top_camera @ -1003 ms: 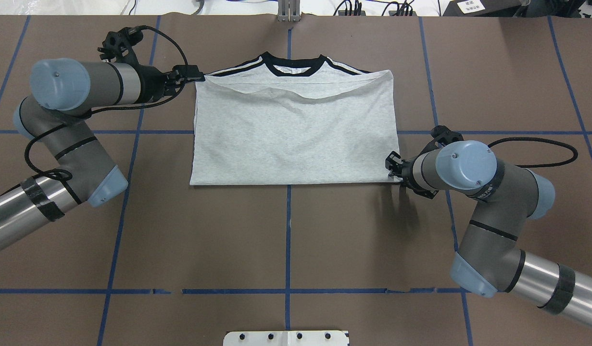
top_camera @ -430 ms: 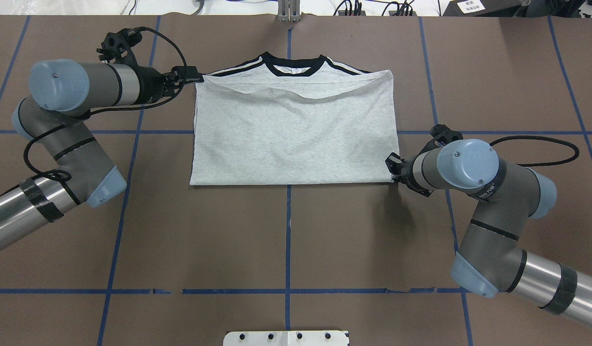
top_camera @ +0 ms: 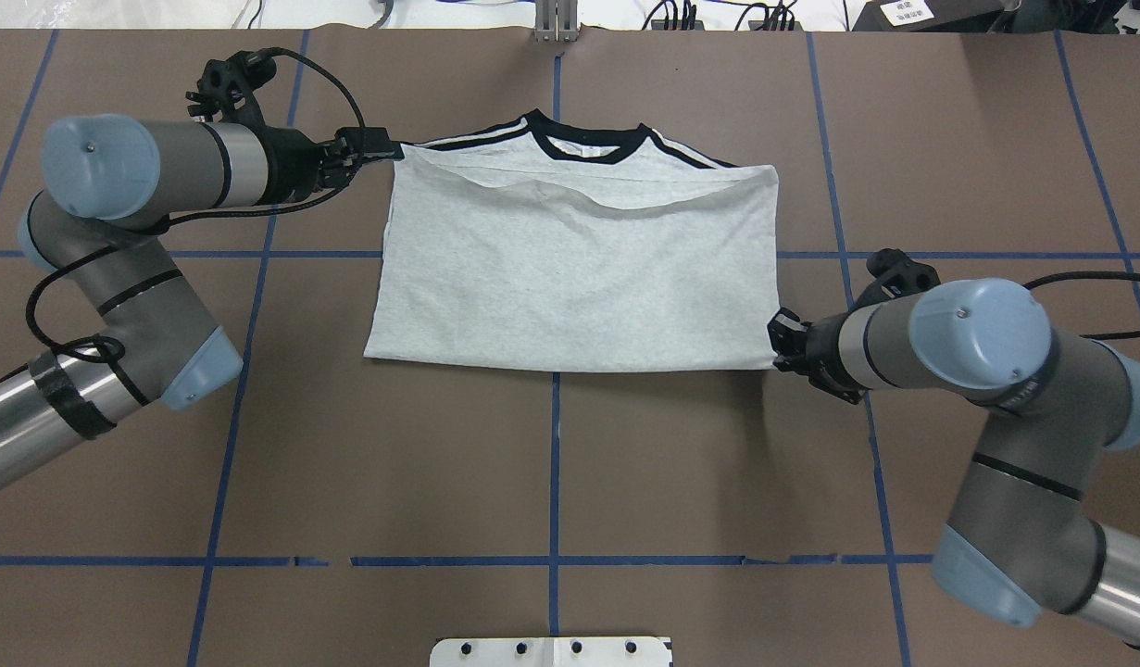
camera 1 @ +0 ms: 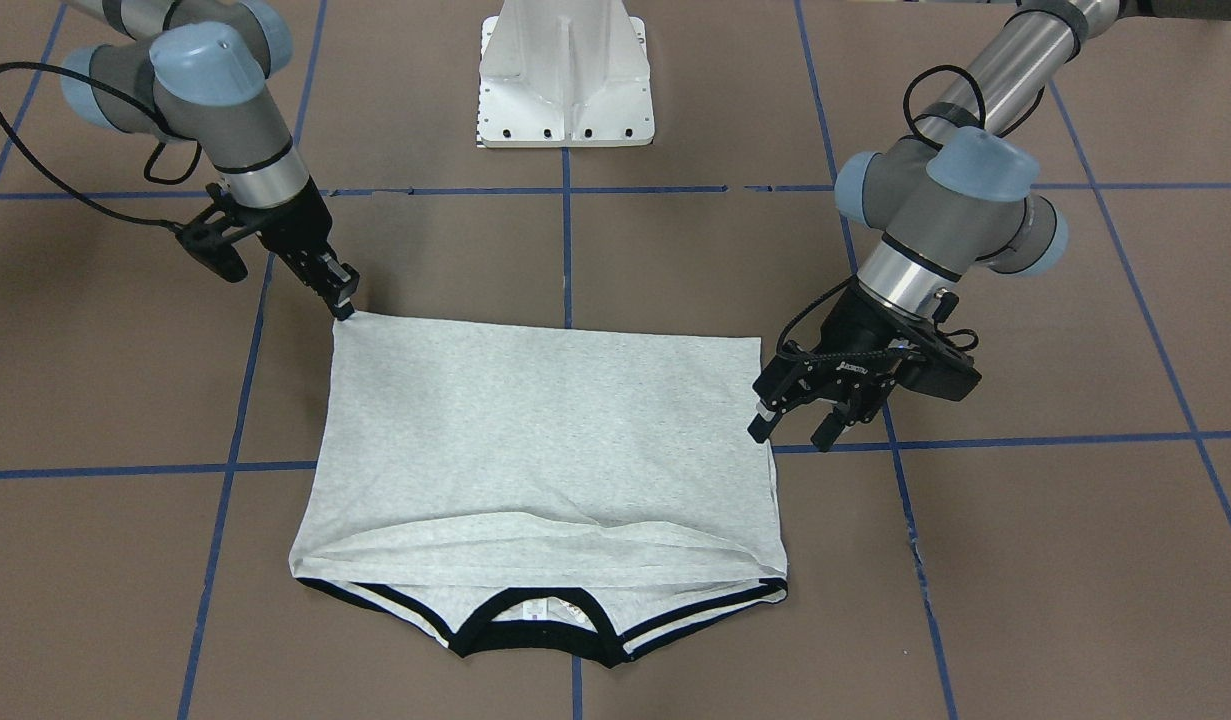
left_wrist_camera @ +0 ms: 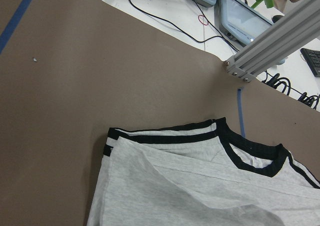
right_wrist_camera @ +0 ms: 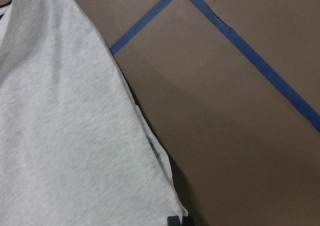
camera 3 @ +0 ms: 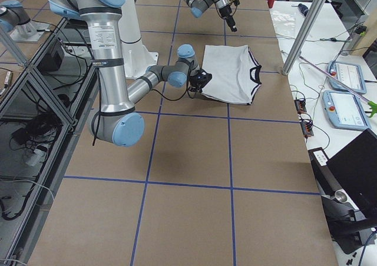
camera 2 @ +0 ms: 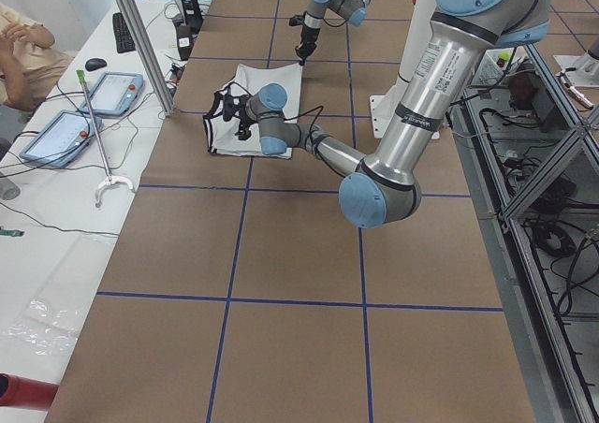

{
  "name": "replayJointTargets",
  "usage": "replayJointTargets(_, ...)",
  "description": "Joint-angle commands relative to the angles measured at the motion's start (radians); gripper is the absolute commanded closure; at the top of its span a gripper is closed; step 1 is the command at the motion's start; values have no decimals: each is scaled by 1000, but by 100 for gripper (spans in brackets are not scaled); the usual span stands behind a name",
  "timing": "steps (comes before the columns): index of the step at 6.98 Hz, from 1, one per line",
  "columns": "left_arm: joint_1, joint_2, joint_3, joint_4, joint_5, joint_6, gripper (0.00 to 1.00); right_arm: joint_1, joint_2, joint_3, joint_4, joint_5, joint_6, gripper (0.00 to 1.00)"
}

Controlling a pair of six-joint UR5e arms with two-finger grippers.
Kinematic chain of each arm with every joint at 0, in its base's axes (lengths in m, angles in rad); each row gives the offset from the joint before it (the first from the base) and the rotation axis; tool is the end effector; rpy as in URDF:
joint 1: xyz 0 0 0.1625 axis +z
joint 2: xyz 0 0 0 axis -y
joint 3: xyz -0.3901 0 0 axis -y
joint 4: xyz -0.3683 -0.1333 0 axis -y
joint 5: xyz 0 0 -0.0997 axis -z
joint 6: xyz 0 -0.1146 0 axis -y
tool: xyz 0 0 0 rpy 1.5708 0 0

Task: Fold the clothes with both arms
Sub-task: 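Drag the folded shirt toward the robot and rotate it with both grippers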

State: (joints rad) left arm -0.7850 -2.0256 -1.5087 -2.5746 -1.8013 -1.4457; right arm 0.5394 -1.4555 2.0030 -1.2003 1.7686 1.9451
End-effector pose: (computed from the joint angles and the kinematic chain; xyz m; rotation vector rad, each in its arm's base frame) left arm 0.3762 -0.5273 0.2932 0.4415 1.3413 -0.3868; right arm -0.3800 -0.3566 0.3473 -0.1104 -0.9512 0.7544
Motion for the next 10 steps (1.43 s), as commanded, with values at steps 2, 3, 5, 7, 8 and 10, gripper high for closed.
replayJointTargets(2,175,146,-267,11,52,-204,0,-235,-210,308,-19,43,187,100)
replayJointTargets(3,193,156,-280,8,45,-314,13,-327,-227,336,-18,40,234,100)
replayJointTargets(5,292,159,-298,30,51,-262,6,-482,-256,373,-19,32,291,100)
replayJointTargets(7,323,169,-311,242,51,-295,1,-493,-261,372,-19,23,291,0)
replayJointTargets(8,328,168,-336,374,51,-297,1,-417,-253,362,-18,23,287,0)
replayJointTargets(10,374,124,-314,511,50,-298,1,-177,-139,286,-18,25,234,0)
